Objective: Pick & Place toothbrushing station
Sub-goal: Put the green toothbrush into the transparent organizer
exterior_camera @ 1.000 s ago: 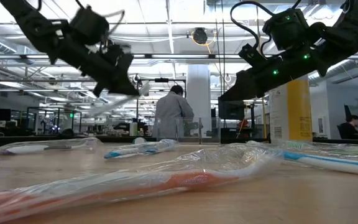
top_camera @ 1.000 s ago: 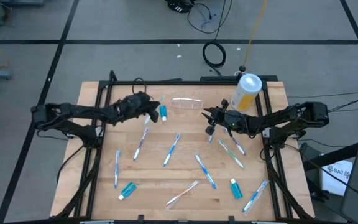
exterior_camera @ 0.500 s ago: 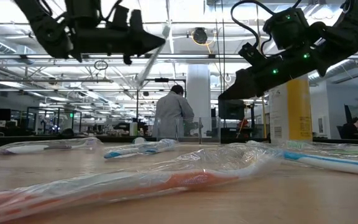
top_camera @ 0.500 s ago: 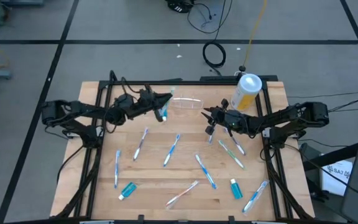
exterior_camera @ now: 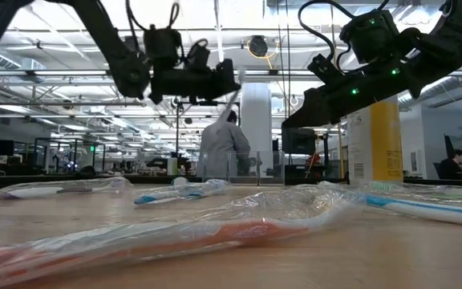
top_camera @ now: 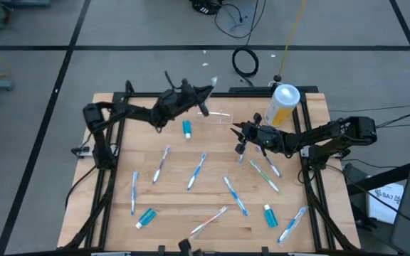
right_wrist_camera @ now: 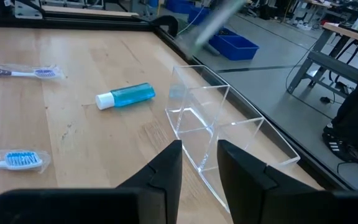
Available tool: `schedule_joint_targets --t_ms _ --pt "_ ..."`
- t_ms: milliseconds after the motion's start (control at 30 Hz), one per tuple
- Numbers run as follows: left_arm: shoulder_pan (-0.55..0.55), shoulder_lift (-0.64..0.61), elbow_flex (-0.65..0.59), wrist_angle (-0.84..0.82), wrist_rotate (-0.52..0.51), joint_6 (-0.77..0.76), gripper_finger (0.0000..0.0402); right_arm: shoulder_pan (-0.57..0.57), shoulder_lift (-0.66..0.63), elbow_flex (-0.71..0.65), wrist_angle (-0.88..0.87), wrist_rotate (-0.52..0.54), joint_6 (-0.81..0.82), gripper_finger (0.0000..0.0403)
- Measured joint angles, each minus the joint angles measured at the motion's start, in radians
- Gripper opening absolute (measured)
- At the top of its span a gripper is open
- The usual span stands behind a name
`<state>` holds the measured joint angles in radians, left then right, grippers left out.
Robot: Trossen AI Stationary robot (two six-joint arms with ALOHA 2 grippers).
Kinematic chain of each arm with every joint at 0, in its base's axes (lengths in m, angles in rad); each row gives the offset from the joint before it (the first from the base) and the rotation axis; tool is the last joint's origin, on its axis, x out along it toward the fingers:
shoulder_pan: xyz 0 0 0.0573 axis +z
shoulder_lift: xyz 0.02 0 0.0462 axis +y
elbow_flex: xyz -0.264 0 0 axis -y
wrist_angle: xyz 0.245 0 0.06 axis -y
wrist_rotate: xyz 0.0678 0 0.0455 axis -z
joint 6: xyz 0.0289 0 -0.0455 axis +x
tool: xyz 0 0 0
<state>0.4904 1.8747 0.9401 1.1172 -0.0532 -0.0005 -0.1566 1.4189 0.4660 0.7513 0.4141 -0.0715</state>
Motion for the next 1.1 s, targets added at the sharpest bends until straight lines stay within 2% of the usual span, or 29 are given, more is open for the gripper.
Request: schedule_joint_targets --t_ms 233,467,800,1100 --pt "0.043 0.065 0.008 -0.020 0.000 -0.063 0.0008 0.000 0.000 0.000 0.000 0.000 -0.002 0.0093" --pt "0.035 0.080 0.008 -0.144 0.003 -0.049 0.0007 0.000 0.000 0.000 0.000 0.000 -0.003 0.0094" --pt "0.012 0.076 0.008 -0.280 -0.128 0.006 0.0010 0.000 0.000 0.000 0.000 0.002 -0.004 0.0093" --pt "-0.003 0.076 0.008 -0.286 -0.222 0.069 0.0072 0.000 0.000 0.000 0.000 0.002 -0.004 0.0094"
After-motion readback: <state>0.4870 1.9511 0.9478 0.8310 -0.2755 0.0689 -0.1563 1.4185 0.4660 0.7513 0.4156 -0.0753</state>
